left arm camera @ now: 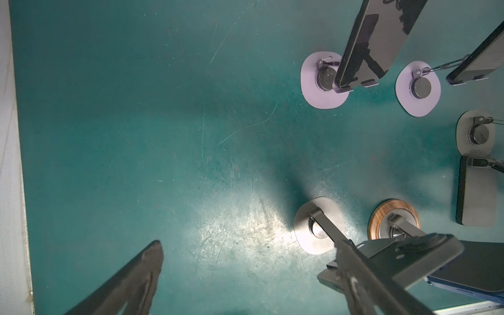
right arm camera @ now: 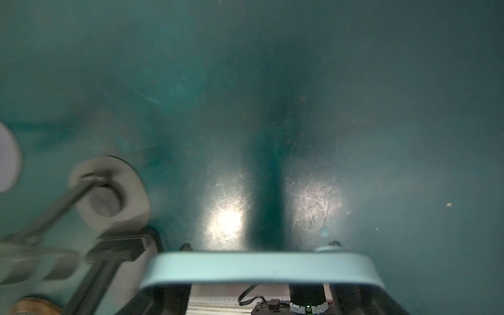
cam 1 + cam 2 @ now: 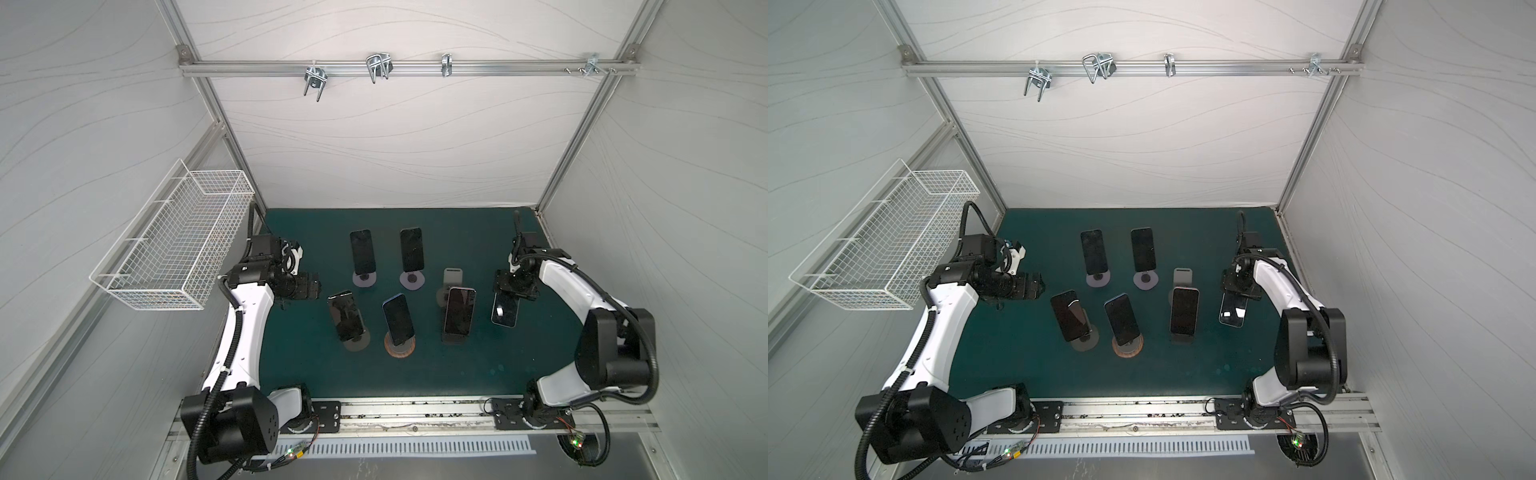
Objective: Remove the phone from the phone stand
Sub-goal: Place the phone to the middle-right of the table.
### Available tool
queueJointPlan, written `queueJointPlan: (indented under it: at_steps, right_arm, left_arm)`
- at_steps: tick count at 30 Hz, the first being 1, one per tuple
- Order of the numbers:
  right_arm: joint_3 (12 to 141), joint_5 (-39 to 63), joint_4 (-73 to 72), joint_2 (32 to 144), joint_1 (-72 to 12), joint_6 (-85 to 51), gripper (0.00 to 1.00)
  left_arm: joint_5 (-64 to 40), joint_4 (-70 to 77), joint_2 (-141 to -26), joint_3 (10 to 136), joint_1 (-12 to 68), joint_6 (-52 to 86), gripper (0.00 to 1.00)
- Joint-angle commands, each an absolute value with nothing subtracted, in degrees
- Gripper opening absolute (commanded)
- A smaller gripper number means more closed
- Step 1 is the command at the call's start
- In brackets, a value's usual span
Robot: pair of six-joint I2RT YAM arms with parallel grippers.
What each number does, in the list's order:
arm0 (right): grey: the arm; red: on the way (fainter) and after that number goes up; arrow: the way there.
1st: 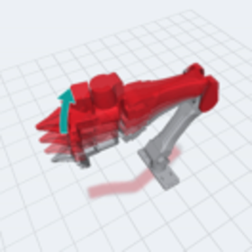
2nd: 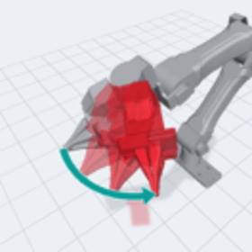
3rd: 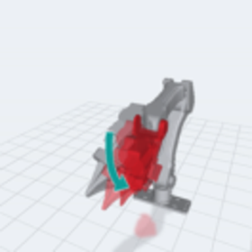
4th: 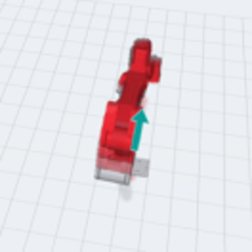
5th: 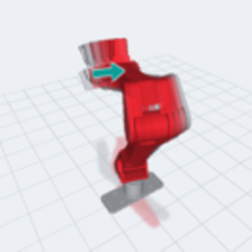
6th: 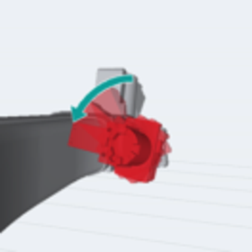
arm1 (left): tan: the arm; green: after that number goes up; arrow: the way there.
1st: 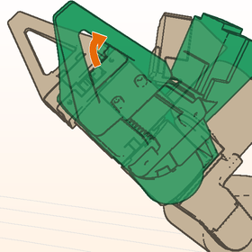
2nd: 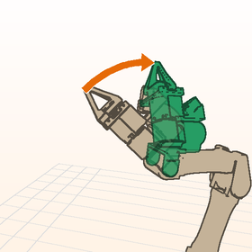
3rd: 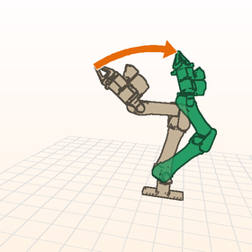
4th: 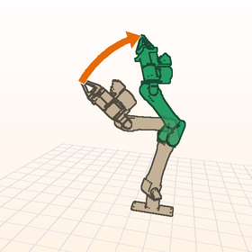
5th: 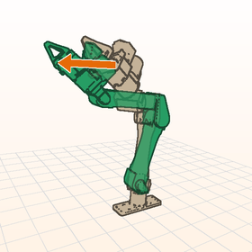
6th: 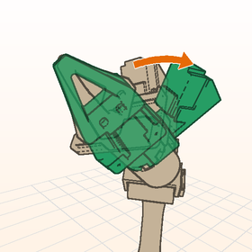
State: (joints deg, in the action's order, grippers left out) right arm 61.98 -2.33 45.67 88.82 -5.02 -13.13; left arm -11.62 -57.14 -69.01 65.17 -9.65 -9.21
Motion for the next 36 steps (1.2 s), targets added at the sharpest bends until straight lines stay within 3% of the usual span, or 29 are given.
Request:
queueJointPlan:
  at_steps: [1,21,31,36]
  right_arm:
    - [61.8,-0.9,45.5,91.5,-5.7,-11.1,0.65]
    - [60.7,-3.0,43.3,102.7,-8.4,-11.3,0.74]
    - [60.8,-3.6,43.3,100.1,-9.5,-10.8,0.83]
    - [60.8,-6.8,43.8,91.3,-10.4,-12.8,0.83]
  left_arm:
    - [-12.6,-58.2,-69.2,67.5,-9.6,-9.9,1.0]
    - [-13.4,-57.9,-68.7,66.7,-9.5,-10.1,1.0]
    - [-13.5,-57.9,-68.6,66.7,-9.5,-10.1,1.0]
    - [-13.4,-58.2,-68.5,66.9,-9.6,-10.5,1.0]
